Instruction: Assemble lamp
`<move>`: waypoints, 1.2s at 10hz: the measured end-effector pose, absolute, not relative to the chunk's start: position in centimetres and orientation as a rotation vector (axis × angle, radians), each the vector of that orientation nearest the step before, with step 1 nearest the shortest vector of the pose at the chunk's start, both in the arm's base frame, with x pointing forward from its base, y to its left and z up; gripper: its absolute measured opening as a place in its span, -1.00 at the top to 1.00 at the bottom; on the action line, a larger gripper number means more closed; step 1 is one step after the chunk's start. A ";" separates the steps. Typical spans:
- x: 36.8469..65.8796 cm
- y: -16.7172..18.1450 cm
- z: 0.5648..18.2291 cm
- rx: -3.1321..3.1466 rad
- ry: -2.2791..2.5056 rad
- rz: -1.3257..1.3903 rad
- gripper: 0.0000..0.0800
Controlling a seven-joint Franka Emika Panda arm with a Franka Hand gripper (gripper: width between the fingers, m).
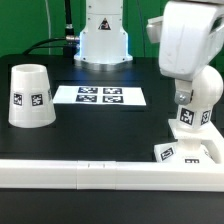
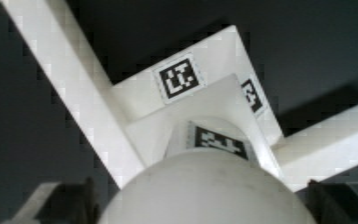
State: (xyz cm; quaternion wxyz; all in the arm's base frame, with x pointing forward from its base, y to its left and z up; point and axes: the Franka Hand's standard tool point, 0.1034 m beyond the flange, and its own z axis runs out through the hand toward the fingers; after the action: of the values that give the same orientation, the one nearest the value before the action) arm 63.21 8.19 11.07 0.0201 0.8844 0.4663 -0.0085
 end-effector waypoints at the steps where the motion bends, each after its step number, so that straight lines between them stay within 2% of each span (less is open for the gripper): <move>1: 63.2 8.2 11.1 2.794 1.346 -0.023 -0.44; 5: 63.2 8.2 11.2 3.004 0.889 -0.009 -0.44; 9: 63.4 8.3 11.4 3.154 0.179 0.008 -0.44; 12: 63.3 9.2 11.2 3.153 -0.012 0.009 -0.43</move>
Offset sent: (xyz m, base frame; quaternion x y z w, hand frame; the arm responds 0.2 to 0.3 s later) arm -0.0095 -0.0103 -0.0040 0.0722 -0.0097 0.2951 0.9527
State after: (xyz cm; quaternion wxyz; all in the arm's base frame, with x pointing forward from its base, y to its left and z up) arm 63.29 9.15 11.23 -0.0057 1.0000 -0.0037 0.0027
